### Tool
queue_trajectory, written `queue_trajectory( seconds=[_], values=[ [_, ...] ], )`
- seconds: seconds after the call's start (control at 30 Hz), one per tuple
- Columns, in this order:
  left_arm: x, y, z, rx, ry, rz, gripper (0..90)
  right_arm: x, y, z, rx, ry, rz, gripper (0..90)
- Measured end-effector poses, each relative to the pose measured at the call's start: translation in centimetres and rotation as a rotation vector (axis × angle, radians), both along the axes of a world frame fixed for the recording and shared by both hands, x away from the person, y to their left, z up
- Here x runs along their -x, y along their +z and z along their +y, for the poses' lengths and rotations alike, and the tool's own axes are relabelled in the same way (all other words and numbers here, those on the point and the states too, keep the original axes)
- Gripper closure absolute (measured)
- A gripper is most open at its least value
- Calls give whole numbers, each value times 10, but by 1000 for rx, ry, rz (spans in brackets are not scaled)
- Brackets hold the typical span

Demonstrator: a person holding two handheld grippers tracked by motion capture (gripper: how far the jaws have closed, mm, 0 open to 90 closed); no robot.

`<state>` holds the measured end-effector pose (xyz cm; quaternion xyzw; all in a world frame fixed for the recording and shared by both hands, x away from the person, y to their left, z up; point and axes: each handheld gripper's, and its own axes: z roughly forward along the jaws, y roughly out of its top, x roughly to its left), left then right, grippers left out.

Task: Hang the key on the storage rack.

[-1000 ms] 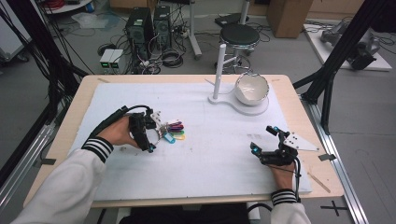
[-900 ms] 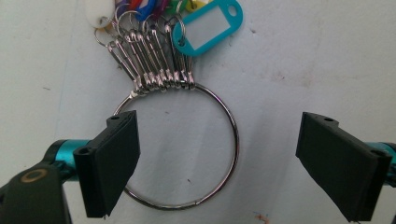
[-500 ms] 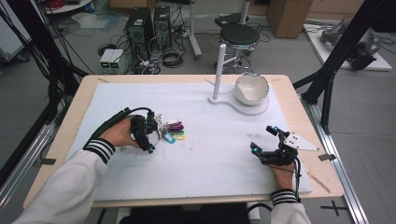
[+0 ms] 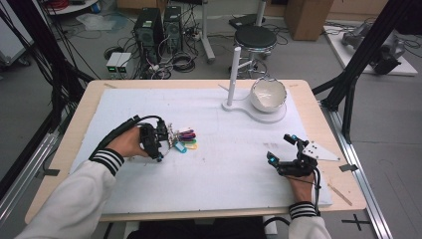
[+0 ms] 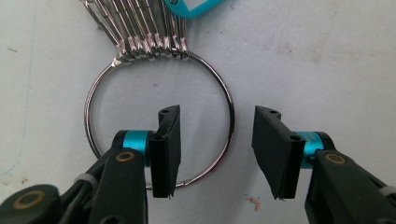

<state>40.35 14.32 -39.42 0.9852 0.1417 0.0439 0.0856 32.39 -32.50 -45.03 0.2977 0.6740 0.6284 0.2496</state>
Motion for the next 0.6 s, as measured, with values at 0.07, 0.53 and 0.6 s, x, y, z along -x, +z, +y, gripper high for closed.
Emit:
queue_trajectory(
  seconds=[0.07, 0.53, 0.6],
  values=[
    [0, 0, 0, 0, 0, 9, 526, 0, 0, 0, -1, 0, 1, 9],
    [2, -4, -3, -39, -9, 30, 663, 0, 0, 0, 0, -1, 3, 9],
    [2, -4, -4, -37, -7, 30, 679, 0, 0, 0, 0, 0, 2, 9]
  ],
)
